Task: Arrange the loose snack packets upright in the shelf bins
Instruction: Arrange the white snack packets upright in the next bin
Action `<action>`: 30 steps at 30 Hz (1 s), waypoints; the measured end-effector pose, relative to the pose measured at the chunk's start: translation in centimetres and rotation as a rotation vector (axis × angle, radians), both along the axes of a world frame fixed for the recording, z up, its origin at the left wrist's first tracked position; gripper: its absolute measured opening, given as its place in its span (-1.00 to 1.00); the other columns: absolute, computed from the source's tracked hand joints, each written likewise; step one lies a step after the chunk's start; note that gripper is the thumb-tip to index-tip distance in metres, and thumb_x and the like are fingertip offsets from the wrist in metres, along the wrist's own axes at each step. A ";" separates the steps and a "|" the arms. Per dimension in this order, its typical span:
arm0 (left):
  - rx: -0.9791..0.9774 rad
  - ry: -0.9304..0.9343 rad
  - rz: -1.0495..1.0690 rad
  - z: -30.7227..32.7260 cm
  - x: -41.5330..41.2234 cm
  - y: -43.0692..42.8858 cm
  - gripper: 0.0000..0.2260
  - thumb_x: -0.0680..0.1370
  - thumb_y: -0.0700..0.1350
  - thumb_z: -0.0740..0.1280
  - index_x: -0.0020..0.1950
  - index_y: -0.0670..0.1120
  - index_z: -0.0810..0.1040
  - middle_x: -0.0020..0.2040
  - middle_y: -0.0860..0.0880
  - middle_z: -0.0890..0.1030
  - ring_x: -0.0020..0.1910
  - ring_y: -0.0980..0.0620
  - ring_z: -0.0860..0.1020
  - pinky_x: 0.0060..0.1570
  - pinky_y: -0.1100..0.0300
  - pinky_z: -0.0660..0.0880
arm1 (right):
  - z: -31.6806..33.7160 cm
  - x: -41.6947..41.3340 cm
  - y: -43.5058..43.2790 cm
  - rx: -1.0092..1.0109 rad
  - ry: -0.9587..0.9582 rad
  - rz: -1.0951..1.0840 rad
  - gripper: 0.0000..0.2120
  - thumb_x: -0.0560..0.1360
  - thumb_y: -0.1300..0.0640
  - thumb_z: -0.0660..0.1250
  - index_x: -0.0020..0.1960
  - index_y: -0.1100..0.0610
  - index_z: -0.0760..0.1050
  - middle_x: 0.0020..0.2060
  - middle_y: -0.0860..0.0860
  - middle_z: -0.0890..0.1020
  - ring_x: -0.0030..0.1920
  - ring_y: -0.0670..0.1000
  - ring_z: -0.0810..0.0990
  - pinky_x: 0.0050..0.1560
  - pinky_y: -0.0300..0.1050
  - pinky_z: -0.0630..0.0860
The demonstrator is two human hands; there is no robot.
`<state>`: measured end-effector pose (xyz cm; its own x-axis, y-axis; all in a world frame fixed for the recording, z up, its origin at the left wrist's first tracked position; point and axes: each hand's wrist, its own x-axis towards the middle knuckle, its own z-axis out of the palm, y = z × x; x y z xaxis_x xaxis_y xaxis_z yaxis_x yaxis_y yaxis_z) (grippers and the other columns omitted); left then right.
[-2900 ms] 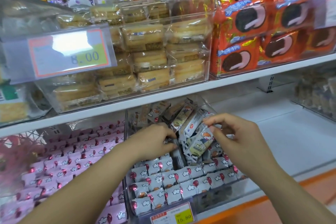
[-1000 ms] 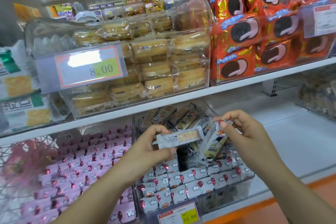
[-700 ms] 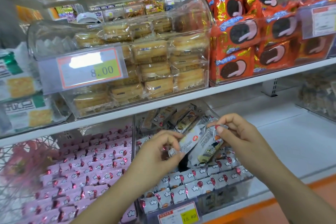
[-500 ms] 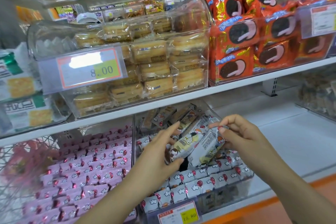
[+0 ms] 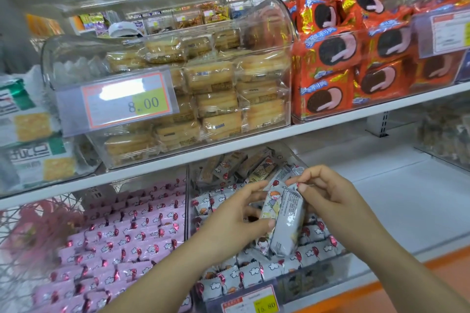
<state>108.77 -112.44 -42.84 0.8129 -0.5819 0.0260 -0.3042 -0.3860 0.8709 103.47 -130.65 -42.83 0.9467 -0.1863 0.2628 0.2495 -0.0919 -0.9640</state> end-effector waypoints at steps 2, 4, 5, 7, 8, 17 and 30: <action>-0.010 0.033 -0.022 0.2 0.5 -0.2 -0.43 0.50 -0.15 0.42 0.42 0.16 0.28 0.15 0.09 0.56 0.00 0.12 0.55 0.03 0.07 0.55 | 0.0 0.0 0.0 0.011 -0.018 -0.003 -0.87 0.55 0.34 0.22 -0.13 0.16 0.44 -0.10 -0.04 0.69 -0.05 -0.08 0.65 -0.11 -0.18 0.54; -0.009 -0.023 0.011 0.8 1.0 -0.1 -0.47 0.48 -0.17 0.44 0.35 0.17 0.34 0.08 0.06 0.59 -0.11 0.17 0.55 -0.01 0.05 0.55 | 0.2 -0.1 -0.1 0.033 -0.050 -0.038 -0.85 0.55 0.33 0.22 -0.14 0.14 0.45 -0.11 -0.05 0.69 -0.06 -0.08 0.65 -0.11 -0.16 0.55; -0.009 -0.069 0.053 1.2 1.2 0.0 -0.52 0.47 -0.17 0.44 0.27 0.21 0.37 0.07 0.08 0.59 -0.10 0.16 0.57 -0.01 0.04 0.56 | 0.2 -0.1 -0.2 0.039 -0.077 -0.078 -0.84 0.55 0.32 0.23 -0.15 0.12 0.46 -0.11 -0.06 0.69 -0.07 -0.10 0.64 -0.11 -0.15 0.56; 0.018 -0.205 0.157 1.9 1.8 0.3 -0.63 0.48 -0.09 0.44 0.15 0.25 0.38 0.01 0.10 0.60 -0.09 0.14 0.59 -0.04 0.05 0.57 | 0.3 -0.2 -0.5 0.007 -0.162 -0.199 -0.81 0.54 0.31 0.24 -0.15 0.06 0.48 -0.11 -0.13 0.67 -0.08 -0.15 0.63 -0.13 -0.22 0.57; 0.041 -0.283 0.194 2.0 2.1 0.4 -0.65 0.49 -0.05 0.42 0.16 0.26 0.37 -0.05 0.12 0.59 -0.15 0.20 0.58 -0.12 0.17 0.54 | 0.4 -0.2 -0.6 -0.027 -0.205 -0.260 -0.80 0.53 0.30 0.25 -0.15 0.03 0.49 -0.11 -0.16 0.66 -0.08 -0.16 0.62 -0.14 -0.26 0.56; 0.546 -0.507 0.048 0.6 3.4 -0.3 -0.67 0.52 -0.01 0.33 0.28 0.15 0.41 -0.13 0.12 0.57 -0.40 0.24 0.41 -0.37 0.25 0.35 | -1.1 0.6 1.7 -0.261 -0.200 -0.234 -0.75 0.50 0.30 0.33 -0.17 -0.06 0.48 -0.16 -0.17 0.63 -0.14 -0.18 0.61 -0.15 -0.22 0.58; 0.779 -0.511 -0.196 -0.5 5.8 1.2 -0.87 0.58 0.08 0.25 -0.05 0.05 0.49 -0.18 0.00 0.55 -0.16 -0.02 0.51 -0.18 0.16 0.32 | -2.9 2.8 3.4 -0.700 -0.028 -0.043 -0.81 0.53 0.22 0.30 -0.18 -0.02 0.42 -0.35 -0.15 0.48 -0.35 -0.18 0.45 -0.32 -0.34 0.37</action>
<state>114.61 -111.27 -43.33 0.6968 -0.7101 -0.1013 -0.6977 -0.7038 0.1338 106.31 -127.28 -45.76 0.9333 -0.0010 0.3591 0.2561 -0.6991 -0.6675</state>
